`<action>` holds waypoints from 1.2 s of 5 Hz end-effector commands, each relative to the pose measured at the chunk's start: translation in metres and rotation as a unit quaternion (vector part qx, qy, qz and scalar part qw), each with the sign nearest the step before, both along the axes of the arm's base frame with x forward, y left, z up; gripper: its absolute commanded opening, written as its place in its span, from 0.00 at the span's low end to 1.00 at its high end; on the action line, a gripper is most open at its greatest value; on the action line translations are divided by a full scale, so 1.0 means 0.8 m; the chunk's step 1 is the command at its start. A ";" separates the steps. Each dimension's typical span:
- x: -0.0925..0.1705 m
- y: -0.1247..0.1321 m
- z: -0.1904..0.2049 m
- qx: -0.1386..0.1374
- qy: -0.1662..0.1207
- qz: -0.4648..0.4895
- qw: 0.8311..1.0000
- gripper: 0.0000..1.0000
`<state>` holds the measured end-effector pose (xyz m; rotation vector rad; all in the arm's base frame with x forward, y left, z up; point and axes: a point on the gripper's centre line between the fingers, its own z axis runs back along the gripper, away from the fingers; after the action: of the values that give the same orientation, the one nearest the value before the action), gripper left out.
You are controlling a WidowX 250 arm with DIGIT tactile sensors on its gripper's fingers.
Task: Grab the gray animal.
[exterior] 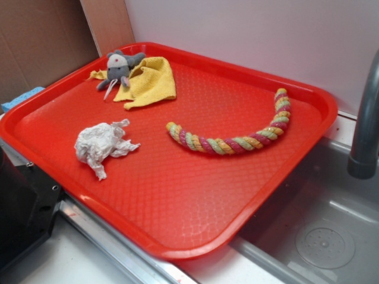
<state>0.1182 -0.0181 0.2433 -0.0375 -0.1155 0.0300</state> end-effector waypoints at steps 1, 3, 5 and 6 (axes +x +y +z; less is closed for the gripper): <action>0.000 0.000 0.000 0.000 0.000 0.000 1.000 1.00; 0.020 0.049 -0.026 -0.015 -0.039 0.109 0.993 1.00; 0.050 0.111 -0.084 0.013 -0.074 0.204 0.976 1.00; 0.070 0.136 -0.111 0.033 -0.104 0.243 0.964 1.00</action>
<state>0.1754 0.0832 0.1473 0.0418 -0.3130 0.5048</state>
